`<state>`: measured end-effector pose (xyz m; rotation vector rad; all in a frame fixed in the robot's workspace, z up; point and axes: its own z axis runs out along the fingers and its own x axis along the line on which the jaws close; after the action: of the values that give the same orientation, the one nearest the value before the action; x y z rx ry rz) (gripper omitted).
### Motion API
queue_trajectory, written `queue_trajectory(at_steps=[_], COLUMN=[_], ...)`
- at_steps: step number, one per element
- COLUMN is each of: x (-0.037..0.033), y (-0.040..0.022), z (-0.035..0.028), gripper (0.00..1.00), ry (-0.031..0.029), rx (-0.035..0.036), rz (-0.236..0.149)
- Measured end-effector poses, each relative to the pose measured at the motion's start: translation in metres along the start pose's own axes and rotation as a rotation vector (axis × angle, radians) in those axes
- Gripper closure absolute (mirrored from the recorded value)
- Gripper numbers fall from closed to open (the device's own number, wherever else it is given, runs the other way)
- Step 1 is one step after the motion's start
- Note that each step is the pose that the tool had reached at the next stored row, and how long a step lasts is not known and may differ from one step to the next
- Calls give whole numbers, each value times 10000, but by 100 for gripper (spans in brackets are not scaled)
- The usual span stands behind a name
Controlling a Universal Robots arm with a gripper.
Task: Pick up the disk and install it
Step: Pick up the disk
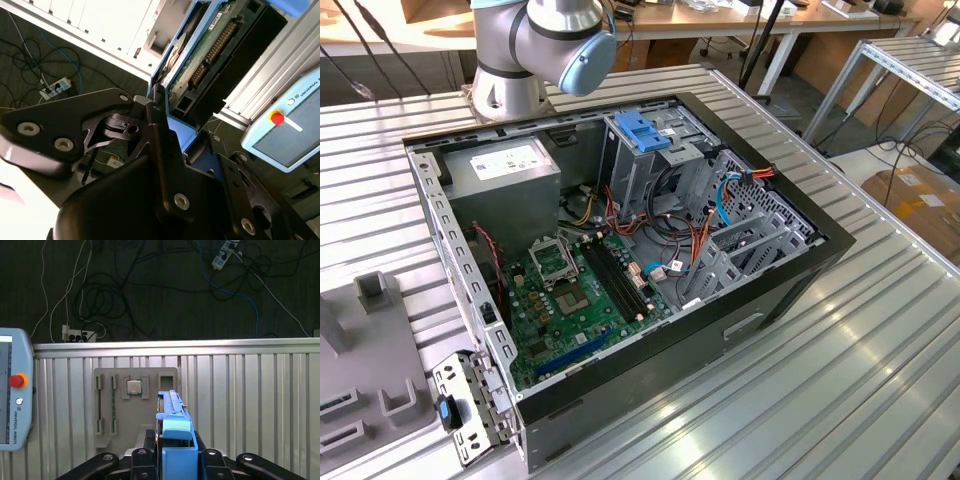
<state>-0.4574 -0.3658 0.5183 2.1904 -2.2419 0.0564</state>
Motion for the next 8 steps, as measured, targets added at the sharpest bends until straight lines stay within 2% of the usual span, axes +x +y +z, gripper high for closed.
queue_trajectory(at_steps=[8], x=[-3], y=[-7], z=[-12], gripper=[64], ry=[-1], rx=[2], rz=[1])
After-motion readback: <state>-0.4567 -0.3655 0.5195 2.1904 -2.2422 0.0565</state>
